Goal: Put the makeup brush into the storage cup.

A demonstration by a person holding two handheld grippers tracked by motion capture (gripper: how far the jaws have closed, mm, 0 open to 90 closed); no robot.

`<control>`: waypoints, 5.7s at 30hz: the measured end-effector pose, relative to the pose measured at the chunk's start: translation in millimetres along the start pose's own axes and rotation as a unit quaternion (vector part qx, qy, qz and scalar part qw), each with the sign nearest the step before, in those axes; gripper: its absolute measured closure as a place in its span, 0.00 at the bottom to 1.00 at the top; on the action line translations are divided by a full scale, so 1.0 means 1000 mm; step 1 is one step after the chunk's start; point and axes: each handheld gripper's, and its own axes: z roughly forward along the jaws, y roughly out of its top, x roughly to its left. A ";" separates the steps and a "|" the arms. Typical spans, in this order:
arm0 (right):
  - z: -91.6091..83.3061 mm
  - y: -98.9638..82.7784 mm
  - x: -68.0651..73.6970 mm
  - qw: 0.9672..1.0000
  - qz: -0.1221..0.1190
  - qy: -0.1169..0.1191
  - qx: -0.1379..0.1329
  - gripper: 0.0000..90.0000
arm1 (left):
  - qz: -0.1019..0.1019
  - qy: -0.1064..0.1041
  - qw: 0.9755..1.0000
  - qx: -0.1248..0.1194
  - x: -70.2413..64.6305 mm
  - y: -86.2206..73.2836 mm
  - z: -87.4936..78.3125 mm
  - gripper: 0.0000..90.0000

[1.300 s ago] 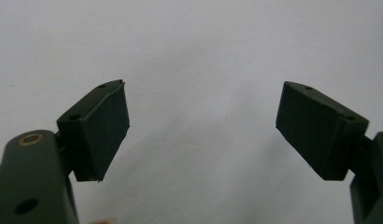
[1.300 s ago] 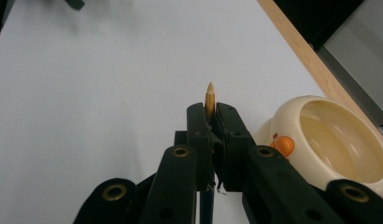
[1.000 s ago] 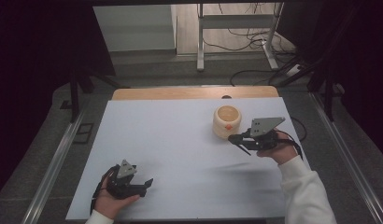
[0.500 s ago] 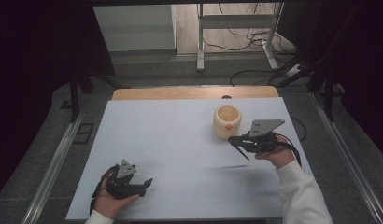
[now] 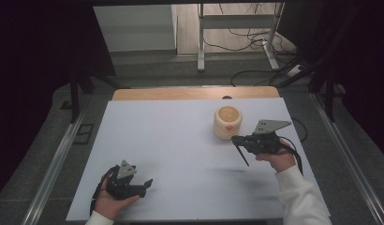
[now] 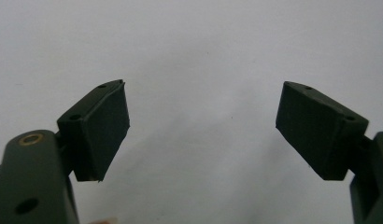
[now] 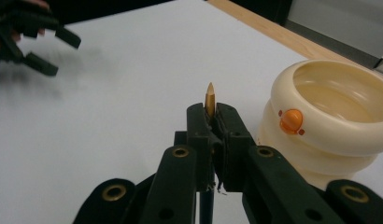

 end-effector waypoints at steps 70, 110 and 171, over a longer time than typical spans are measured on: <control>-0.015 0.018 -0.019 0.982 0.123 -0.040 -0.138 0.95 | 0.000 0.002 1.000 -0.002 0.002 0.001 0.000 0.20; -0.016 0.037 -0.035 0.977 0.119 -0.052 -0.168 0.95 | -0.002 0.004 1.000 -0.005 0.002 0.001 -0.002 0.20; 0.001 0.061 -0.088 0.973 0.141 -0.081 -0.162 0.95 | -0.009 0.004 1.000 -0.010 0.002 0.001 -0.002 0.20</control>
